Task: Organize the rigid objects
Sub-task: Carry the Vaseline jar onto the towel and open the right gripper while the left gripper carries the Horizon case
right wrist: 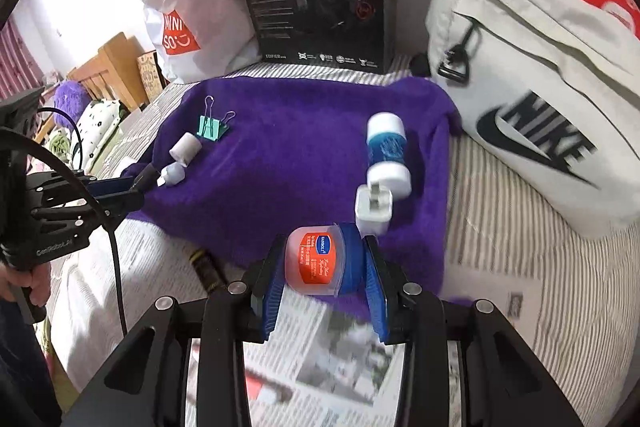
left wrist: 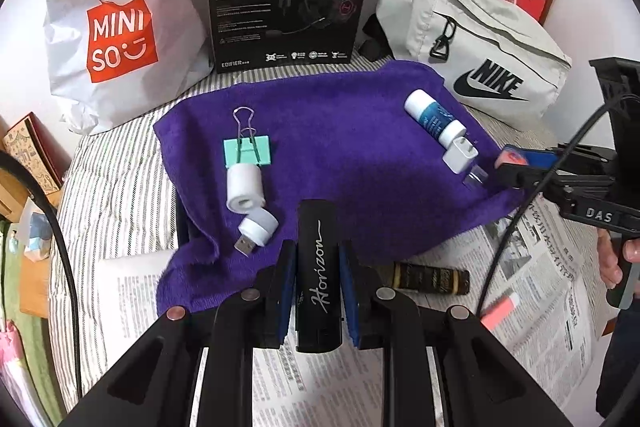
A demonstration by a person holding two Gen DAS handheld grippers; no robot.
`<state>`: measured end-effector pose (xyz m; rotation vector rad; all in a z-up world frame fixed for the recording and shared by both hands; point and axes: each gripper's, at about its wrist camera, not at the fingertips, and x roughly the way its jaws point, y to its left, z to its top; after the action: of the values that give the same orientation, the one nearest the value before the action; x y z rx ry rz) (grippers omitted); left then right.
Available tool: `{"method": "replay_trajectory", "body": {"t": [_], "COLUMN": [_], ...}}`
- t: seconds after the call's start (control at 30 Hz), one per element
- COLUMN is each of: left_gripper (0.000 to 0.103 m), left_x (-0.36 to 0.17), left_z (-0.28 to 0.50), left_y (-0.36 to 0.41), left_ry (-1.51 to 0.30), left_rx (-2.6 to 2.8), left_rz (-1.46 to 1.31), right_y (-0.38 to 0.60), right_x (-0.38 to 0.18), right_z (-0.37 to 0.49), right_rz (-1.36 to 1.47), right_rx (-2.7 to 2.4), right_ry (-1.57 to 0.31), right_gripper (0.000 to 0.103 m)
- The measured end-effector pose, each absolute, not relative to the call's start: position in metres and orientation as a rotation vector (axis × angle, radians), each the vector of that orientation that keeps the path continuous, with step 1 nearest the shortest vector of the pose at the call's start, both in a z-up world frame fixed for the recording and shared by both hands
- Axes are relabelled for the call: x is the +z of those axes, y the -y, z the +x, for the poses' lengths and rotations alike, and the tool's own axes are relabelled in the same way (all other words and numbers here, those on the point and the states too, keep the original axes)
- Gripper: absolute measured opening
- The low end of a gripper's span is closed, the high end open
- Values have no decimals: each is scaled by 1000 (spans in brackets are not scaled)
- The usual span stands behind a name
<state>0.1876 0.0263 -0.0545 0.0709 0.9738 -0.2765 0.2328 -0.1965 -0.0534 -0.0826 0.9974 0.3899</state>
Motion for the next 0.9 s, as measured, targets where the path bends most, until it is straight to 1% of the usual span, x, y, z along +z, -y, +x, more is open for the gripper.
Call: {"method": "replay_trajectory", "body": {"t": [0.37, 0.8, 0.87, 0.9], "left_gripper": [21, 21, 21, 21], "left_x": [-63, -67, -67, -67], "left_z": [201, 205, 206, 207], "left_y": [-38, -41, -40, -40], "left_ry": [-984, -996, -996, -997], "left_rx": [-269, -275, -277, -278], "left_rz": [52, 40, 36, 34], "right_y": [172, 163, 164, 165], "right_x": [-94, -106, -106, -106], "right_z": [261, 270, 269, 270], "right_rz": [-96, -140, -131, -122], "right_rx": [414, 399, 404, 414], "right_ry": [-1077, -1095, -1096, -1098], "right_gripper": [36, 37, 39, 42]}}
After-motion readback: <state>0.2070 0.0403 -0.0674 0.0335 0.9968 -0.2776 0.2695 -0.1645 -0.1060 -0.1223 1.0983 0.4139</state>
